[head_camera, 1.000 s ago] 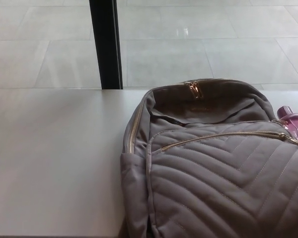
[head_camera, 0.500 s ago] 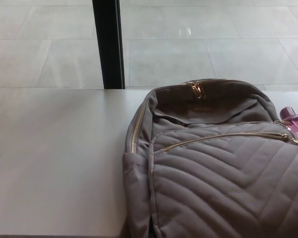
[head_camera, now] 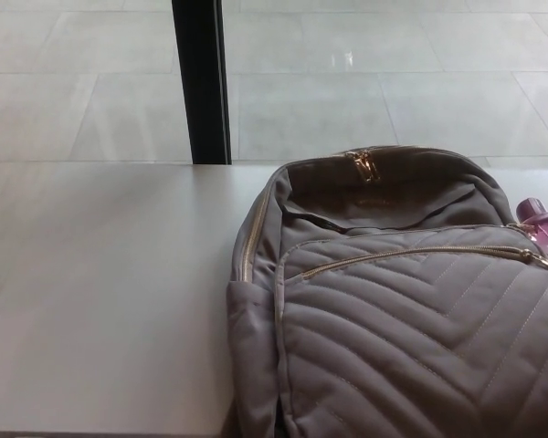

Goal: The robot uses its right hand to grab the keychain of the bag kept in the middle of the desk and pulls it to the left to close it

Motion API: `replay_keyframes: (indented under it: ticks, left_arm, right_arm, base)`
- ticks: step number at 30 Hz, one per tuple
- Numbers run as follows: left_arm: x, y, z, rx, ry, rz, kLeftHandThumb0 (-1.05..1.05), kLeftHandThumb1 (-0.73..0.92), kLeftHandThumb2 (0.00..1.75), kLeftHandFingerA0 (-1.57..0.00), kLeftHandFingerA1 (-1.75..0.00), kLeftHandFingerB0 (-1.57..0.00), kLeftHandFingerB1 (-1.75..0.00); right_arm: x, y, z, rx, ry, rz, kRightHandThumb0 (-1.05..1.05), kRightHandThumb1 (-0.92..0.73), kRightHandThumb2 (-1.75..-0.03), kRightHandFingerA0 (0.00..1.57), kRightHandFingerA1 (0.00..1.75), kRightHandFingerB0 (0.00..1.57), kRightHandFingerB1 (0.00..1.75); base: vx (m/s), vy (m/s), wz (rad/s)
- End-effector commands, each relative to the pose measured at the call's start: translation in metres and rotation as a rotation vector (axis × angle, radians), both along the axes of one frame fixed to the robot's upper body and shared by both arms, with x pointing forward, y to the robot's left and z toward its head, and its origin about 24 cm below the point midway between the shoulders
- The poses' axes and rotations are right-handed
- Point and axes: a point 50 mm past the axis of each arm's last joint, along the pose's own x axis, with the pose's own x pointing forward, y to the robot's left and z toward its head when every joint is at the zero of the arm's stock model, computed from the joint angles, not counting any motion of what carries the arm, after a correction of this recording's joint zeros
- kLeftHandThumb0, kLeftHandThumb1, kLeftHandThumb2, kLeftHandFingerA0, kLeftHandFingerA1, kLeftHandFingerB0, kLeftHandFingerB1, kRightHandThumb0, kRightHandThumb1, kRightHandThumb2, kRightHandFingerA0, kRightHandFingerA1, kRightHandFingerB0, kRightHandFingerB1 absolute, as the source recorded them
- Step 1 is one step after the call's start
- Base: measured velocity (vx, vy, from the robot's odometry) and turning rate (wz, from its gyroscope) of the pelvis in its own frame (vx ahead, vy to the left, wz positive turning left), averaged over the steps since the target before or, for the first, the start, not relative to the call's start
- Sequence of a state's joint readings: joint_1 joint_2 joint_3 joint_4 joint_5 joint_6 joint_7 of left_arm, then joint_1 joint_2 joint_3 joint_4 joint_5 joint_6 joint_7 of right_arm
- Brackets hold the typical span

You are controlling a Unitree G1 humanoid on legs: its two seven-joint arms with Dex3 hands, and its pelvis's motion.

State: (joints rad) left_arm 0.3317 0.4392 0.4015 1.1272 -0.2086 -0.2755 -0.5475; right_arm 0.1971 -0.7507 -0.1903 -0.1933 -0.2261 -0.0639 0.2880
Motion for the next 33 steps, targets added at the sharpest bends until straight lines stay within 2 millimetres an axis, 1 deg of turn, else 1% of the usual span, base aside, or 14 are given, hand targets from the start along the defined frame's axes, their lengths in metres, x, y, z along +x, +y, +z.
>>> replay_keyframes:
  ticks: [1,3,5,7,9,10,12,13,14,21,29,31,32,33]
  left_arm:
    - [-0.004,0.007,0.007,0.032,0.013,-0.035,-1.04,0.49,1.13,-0.84,-1.13,-0.72,-1.02]
    - [-0.006,0.007,0.007,0.042,0.024,-0.070,-1.00,0.66,0.82,-0.77,-1.16,-0.76,-1.05]
    - [-0.006,0.006,0.008,0.046,0.023,-0.077,-1.04,0.51,1.15,-0.84,-1.13,-0.74,-1.00]
    - [-0.006,0.006,0.008,0.041,0.025,-0.077,-0.98,0.65,0.84,-0.76,-1.16,-0.74,-1.03]
    - [-0.006,0.006,0.008,0.039,0.024,-0.094,-1.05,0.52,1.15,-0.82,-1.12,-0.72,-1.00]
    - [-0.006,0.006,0.008,0.040,0.025,-0.095,-1.01,0.67,0.83,-0.77,-1.17,-0.75,-1.03]
    - [-0.007,0.006,0.008,0.031,0.022,-0.090,-1.01,0.67,0.81,-0.77,-1.16,-0.76,-1.03]
    - [-0.007,0.006,0.009,0.042,0.030,-0.112,-1.05,0.54,1.17,-0.80,-1.11,-0.75,-0.99]
    - [-0.007,0.006,0.008,0.042,0.033,-0.109,-1.01,0.69,0.83,-0.78,-1.15,-0.78,-1.02]
    - [-0.008,0.004,0.007,0.019,0.018,-0.100,-1.04,0.69,0.83,-0.77,-1.16,-0.77,-1.03]
    - [-0.011,0.002,0.006,0.014,0.017,-0.092,-1.03,0.70,0.83,-0.72,-1.18,-0.79,-1.05]
    - [-0.011,0.002,0.006,0.019,0.016,-0.100,-1.02,0.53,1.18,-0.77,-1.12,-0.75,-1.00]
    - [-0.012,0.003,0.007,0.020,0.019,-0.099,-1.04,0.70,0.80,-0.77,-1.16,-0.75,-1.04]
    - [-0.013,0.003,0.007,0.027,0.025,-0.098,-1.04,0.70,0.80,-0.77,-1.16,-0.77,-1.04]
  right_arm:
    - [-0.008,-0.007,-0.027,-0.120,0.182,-0.070,-0.58,-0.61,-0.94,0.72,1.18,0.34,0.50]
    - [-0.008,-0.008,-0.030,-0.145,0.200,-0.069,-0.39,-0.71,-0.62,0.63,1.40,0.42,0.34]
    - [-0.009,-0.008,-0.031,-0.162,0.225,-0.077,-0.37,-0.73,-0.64,0.62,1.42,0.43,0.34]
    - [-0.010,-0.008,-0.032,-0.178,0.241,-0.077,-0.43,-0.60,-0.94,0.77,1.18,0.36,0.51]
    - [-0.011,-0.009,-0.035,-0.200,0.283,-0.070,-0.27,-0.84,-0.66,0.65,1.57,0.63,0.42]
    - [-0.012,-0.009,-0.036,-0.210,0.290,-0.067,-0.25,-0.87,-0.66,0.69,1.63,0.71,0.51]
    - [-0.014,-0.009,-0.038,-0.221,0.296,-0.060,-0.24,-0.88,-0.69,0.74,1.66,0.73,0.58]
    - [-0.015,-0.009,-0.040,-0.209,0.301,-0.062,-0.19,-0.88,-0.74,0.85,1.69,0.76,0.86]
    - [-0.015,-0.009,-0.041,-0.182,0.303,-0.066,-0.17,-0.84,-0.84,0.76,1.67,0.78,1.01]
    - [-0.016,-0.008,-0.047,-0.003,0.219,-0.126,-0.07,-0.63,-1.19,0.84,1.73,0.75,1.57]
    - [-0.015,-0.004,-0.049,0.178,0.027,-0.196,-0.12,-0.69,-1.07,0.77,1.75,0.66,1.67]
    - [-0.015,-0.003,-0.049,0.196,-0.002,-0.199,-0.12,-0.70,-1.05,0.75,1.75,0.63,1.70]
    - [-0.016,-0.002,-0.050,0.234,-0.051,-0.208,-0.10,-0.69,-1.03,0.74,1.75,0.63,1.67]
    - [-0.017,-0.001,-0.050,0.264,-0.095,-0.217,-0.09,-0.68,-1.04,0.73,1.75,0.61,1.69]
  base:
    - [0.00,0.000,0.00]
    - [0.00,0.000,0.00]
    - [0.00,0.000,0.00]
    - [0.00,0.000,0.00]
    - [0.00,0.000,0.00]
    - [0.00,0.000,0.00]
    - [0.00,0.000,0.00]
    - [0.00,0.000,0.00]
    - [0.00,0.000,0.00]
    - [0.00,0.000,0.00]
    - [0.00,0.000,0.00]
    - [0.00,0.000,0.00]
    - [0.00,0.000,0.00]
    - [0.00,0.000,0.00]
